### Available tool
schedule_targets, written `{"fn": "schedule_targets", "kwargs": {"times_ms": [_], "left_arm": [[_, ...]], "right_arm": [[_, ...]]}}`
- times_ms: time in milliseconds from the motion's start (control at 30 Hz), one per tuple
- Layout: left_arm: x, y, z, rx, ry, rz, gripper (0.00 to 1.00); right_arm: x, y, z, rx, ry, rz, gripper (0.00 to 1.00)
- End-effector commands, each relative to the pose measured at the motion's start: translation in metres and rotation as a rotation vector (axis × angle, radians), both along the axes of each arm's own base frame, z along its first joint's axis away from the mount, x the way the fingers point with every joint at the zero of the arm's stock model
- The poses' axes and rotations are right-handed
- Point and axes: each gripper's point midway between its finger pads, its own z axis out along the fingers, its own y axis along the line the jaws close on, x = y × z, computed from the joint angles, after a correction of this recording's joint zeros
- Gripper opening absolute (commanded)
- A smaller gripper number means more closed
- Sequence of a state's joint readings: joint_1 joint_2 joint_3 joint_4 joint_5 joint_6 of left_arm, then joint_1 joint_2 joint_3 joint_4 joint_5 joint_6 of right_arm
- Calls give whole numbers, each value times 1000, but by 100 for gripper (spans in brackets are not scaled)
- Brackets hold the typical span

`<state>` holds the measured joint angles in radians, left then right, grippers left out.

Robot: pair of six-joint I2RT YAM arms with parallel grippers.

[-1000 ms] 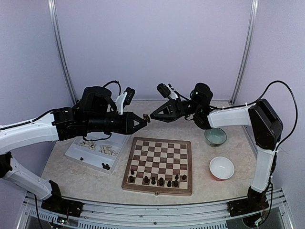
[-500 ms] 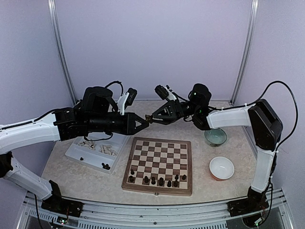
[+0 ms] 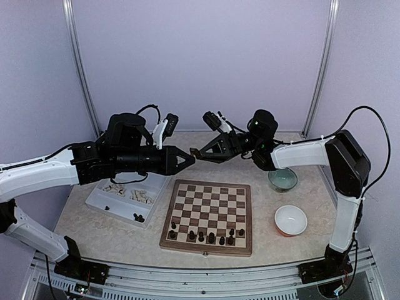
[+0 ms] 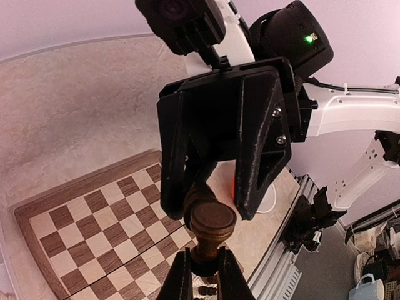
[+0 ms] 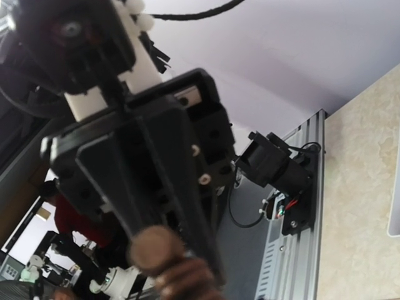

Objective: Set up the chess pieces on the board
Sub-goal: Pass from the left arm to the right

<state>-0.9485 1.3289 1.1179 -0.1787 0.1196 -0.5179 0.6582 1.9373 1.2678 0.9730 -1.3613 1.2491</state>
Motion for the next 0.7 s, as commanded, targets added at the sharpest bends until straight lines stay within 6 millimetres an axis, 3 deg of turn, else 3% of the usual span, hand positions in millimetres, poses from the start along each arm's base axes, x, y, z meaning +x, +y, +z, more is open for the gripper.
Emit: {"fn": "schedule_targets", "kwargs": {"times_ms": [0, 267, 400, 567, 667], "left_arm": [[0, 8, -9, 24, 4, 9, 2], [-2, 8, -19, 37, 24, 2, 2], [2, 9, -21, 44, 21, 19, 2], [-2, 2, -15, 10, 24, -22, 2], [-6, -3, -10, -15, 25, -50, 2]], "right_arm": [[-3, -6, 16, 41, -58, -10, 36], [6, -10, 17, 47, -60, -40, 27], [6, -10, 14, 41, -63, -40, 27], [12, -8, 1, 13, -66, -72, 55], [13, -7, -7, 3, -52, -72, 64]]}}
